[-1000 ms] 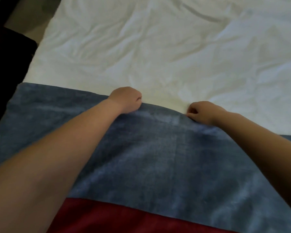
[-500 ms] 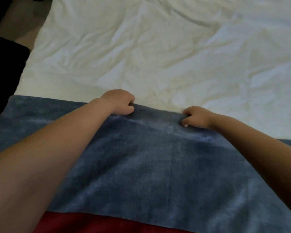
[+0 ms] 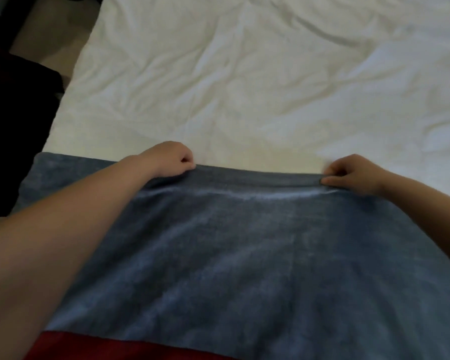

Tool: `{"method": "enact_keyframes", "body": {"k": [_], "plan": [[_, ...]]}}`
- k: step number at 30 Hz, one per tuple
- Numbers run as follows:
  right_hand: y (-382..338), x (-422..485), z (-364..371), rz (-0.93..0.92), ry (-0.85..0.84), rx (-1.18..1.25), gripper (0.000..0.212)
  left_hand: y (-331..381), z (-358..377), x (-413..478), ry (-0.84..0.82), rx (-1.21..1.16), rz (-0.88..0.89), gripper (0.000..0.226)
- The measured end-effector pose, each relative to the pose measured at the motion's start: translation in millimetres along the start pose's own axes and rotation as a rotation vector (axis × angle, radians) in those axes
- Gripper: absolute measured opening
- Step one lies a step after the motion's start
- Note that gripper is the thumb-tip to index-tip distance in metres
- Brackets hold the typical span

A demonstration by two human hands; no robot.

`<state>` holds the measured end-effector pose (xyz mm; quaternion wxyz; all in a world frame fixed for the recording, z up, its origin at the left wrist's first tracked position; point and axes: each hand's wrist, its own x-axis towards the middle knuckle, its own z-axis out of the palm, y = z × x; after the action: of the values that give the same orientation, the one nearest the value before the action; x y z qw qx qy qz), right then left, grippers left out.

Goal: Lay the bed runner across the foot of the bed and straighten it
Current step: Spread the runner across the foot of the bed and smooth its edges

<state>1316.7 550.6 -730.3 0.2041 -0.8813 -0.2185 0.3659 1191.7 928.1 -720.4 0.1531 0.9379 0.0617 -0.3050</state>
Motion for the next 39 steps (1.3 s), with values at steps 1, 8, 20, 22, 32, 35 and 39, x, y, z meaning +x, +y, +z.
{"method": "enact_keyframes", "body": {"k": [1,8,20,22,32,35,39], "plan": [[2,5,-5,-0.004,0.071,0.015,0.025,0,-1,3,0.08,0.007,0.011,0.019],[-3,30,-4,0.134,0.063,-0.216,0.013,-3,0,14,0.153,0.007,0.012,0.028],[-168,71,76,-0.118,0.072,-0.167,0.03,-163,-12,-69,0.229,0.218,-0.127,0.004],[-203,79,97,-0.171,0.12,-0.17,0.027,-179,-11,-80,0.266,0.218,-0.141,0.007],[-308,108,158,-0.194,0.223,-0.303,0.025,-231,-12,-108,0.313,0.535,-0.328,0.024],[-307,109,162,-0.189,0.239,-0.343,0.025,-236,-15,-105,0.309,0.627,-0.319,0.019],[-308,113,151,-0.218,0.394,-0.305,0.024,-238,-33,-89,0.411,0.658,-0.268,0.017]]}}
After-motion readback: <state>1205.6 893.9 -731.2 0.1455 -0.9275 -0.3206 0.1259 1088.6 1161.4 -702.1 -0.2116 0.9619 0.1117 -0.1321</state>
